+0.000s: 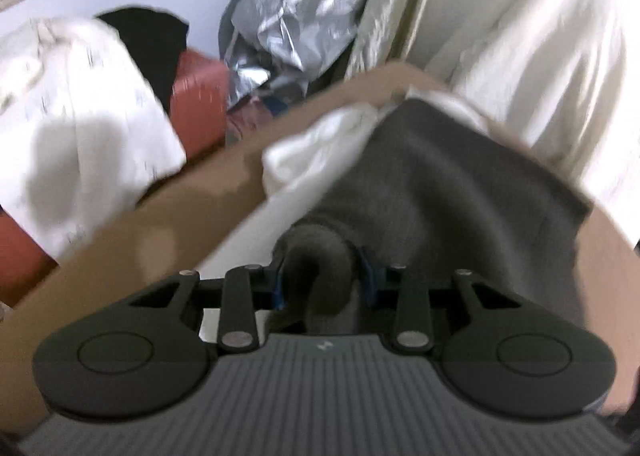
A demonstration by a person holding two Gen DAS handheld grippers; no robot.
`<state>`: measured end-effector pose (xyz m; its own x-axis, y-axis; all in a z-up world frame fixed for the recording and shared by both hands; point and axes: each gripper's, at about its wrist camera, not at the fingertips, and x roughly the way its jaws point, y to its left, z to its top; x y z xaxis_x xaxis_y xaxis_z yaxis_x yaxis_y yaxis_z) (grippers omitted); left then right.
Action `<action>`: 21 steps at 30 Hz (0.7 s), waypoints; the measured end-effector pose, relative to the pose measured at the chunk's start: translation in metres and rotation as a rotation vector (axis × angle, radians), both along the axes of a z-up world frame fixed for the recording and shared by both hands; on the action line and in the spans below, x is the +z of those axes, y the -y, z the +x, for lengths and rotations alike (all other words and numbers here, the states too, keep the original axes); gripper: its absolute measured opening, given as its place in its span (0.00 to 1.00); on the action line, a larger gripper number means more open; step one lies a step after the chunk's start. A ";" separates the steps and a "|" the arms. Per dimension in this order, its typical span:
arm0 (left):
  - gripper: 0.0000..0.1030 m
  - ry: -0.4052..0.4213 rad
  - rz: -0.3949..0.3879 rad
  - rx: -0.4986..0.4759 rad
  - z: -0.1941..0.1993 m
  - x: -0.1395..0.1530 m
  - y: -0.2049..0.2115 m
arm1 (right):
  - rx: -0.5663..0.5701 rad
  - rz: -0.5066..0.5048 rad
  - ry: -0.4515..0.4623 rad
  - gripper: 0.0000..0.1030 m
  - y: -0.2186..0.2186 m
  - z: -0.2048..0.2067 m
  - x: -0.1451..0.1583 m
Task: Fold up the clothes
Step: 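Lower the sweater onto the folded white cloth and open both grippers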
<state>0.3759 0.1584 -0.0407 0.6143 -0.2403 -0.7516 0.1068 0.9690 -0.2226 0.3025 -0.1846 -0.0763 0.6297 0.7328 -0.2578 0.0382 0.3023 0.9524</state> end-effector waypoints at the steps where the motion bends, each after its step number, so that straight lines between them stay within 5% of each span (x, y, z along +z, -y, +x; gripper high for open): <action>1: 0.33 -0.005 0.047 -0.003 0.001 0.008 0.002 | 0.002 -0.051 0.019 0.51 -0.006 0.001 0.008; 5: 0.38 -0.011 0.393 -0.026 -0.022 0.001 0.025 | 0.075 -0.440 0.052 0.59 -0.031 -0.007 0.012; 7: 0.40 0.029 0.453 -0.038 -0.046 -0.003 0.037 | 0.107 -0.581 0.081 0.62 -0.039 -0.020 0.004; 13: 0.48 0.180 0.176 -0.094 -0.098 -0.004 0.059 | 0.013 -0.625 0.269 0.65 -0.012 -0.047 0.018; 17: 0.53 0.035 -0.069 -0.130 -0.099 -0.041 0.077 | -0.126 -0.603 0.253 0.65 0.028 -0.017 0.024; 21: 0.56 0.080 -0.039 -0.086 -0.112 -0.063 0.096 | -0.163 -0.612 0.125 0.65 0.053 0.045 0.003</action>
<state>0.2638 0.0622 -0.1036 0.6481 -0.3228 -0.6897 0.2082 0.9463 -0.2474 0.3478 -0.2373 -0.0736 0.7726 0.3693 -0.5164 0.0292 0.7918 0.6100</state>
